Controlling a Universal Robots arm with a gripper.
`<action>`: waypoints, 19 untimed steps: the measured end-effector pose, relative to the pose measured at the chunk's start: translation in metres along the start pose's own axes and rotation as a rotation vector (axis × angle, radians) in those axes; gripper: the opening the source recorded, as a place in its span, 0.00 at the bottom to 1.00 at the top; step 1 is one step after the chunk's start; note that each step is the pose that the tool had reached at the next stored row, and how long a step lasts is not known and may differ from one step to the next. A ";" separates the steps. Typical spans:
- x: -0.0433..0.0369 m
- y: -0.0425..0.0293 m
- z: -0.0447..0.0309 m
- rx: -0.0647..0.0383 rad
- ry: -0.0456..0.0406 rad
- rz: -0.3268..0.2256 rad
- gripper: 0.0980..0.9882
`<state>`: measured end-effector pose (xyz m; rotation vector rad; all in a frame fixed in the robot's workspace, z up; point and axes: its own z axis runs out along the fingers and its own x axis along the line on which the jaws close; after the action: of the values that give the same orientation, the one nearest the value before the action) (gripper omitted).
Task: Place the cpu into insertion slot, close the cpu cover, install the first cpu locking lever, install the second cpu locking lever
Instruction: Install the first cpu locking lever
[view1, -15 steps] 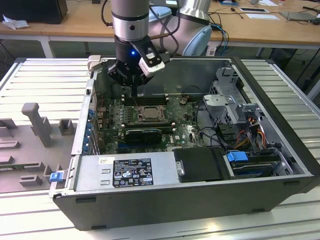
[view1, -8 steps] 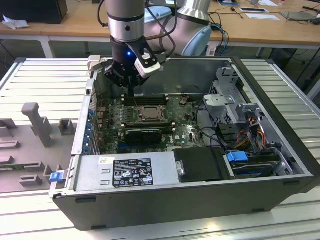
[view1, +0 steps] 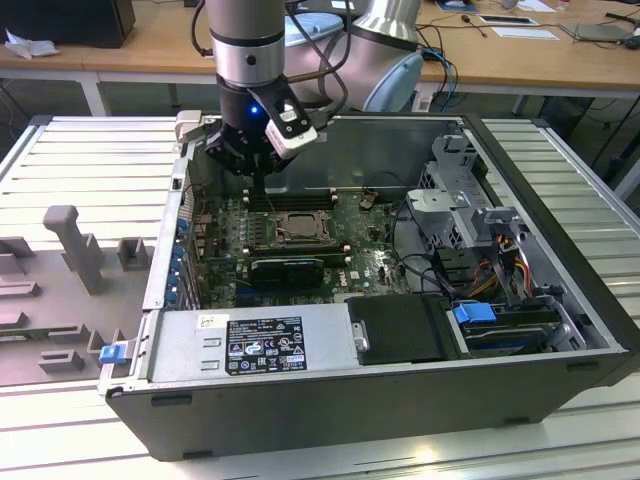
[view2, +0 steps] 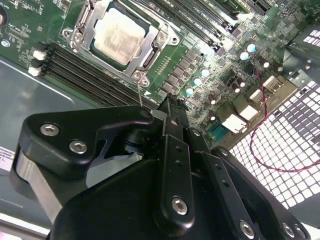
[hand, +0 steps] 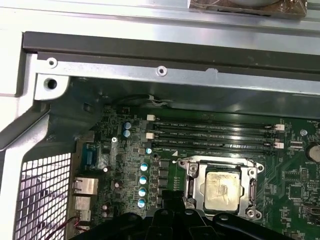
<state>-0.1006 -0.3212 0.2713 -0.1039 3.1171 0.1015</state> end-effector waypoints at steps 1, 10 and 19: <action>0.0004 0.0000 0.0002 0.000 0.0000 -0.001 0.01; 0.0076 0.0004 0.0014 0.000 0.0000 -0.005 0.01; 0.0119 0.0111 0.0099 0.000 0.0001 -0.005 0.01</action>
<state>-0.1131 -0.3103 0.2619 -0.1111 3.1167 0.1016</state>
